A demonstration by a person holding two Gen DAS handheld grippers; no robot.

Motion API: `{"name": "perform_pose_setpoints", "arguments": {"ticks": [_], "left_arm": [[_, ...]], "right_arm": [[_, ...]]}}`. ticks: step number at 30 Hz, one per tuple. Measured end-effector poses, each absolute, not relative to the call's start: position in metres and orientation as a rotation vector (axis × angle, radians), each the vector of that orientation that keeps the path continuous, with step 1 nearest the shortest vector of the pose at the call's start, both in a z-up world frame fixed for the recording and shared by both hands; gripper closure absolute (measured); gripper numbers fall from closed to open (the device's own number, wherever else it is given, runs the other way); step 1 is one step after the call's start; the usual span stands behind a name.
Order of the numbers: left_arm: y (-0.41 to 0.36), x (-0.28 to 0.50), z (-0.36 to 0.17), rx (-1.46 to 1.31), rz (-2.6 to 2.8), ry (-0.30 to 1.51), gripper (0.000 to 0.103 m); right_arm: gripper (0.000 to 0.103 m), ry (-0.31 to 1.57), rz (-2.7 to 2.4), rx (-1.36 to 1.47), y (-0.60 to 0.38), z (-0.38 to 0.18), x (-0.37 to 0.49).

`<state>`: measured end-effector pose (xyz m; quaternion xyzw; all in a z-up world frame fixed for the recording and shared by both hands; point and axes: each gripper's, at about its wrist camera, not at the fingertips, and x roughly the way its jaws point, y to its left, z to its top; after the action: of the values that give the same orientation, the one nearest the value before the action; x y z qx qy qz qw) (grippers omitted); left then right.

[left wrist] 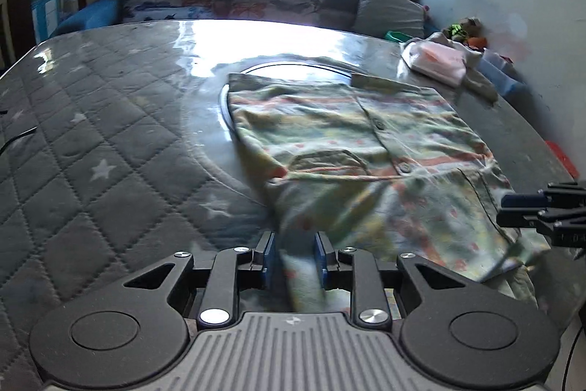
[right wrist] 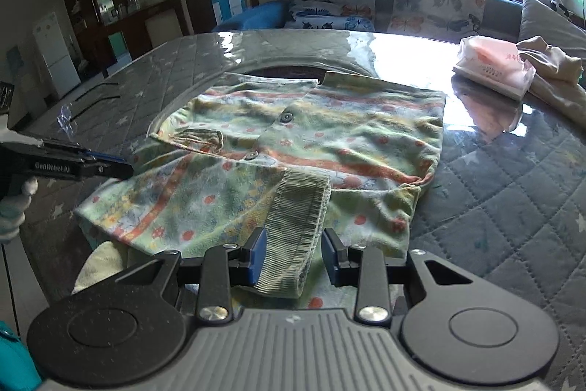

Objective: Fold clothes

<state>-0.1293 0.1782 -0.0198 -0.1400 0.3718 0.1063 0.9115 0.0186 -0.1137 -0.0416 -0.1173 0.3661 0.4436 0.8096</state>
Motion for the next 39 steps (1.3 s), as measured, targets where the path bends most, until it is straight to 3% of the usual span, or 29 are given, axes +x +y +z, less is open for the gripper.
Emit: {"name": "perform_pose_setpoints", "arguments": {"ticks": [6, 31, 33, 37, 39], "left_arm": [[0.173, -0.112, -0.001, -0.296, 0.121, 0.685, 0.08], [0.179, -0.085, -0.027, -0.275, 0.108, 0.739, 0.08], [0.178, -0.085, -0.028, -0.268, 0.108, 0.738, 0.08], [0.178, -0.085, -0.027, -0.261, 0.106, 0.74, 0.08], [0.178, -0.085, -0.027, -0.258, 0.105, 0.741, 0.08]], "right_arm": [[0.07, 0.768, 0.94, -0.252, -0.106, -0.038, 0.022], [0.07, 0.887, 0.9, -0.209, -0.117, -0.044, 0.018], [0.075, 0.889, 0.903, -0.216, -0.118, -0.043, 0.015], [0.096, 0.877, 0.895, -0.229, -0.12, -0.041, 0.01], [0.099, 0.867, 0.894, -0.217, -0.124, -0.035, 0.007]]}}
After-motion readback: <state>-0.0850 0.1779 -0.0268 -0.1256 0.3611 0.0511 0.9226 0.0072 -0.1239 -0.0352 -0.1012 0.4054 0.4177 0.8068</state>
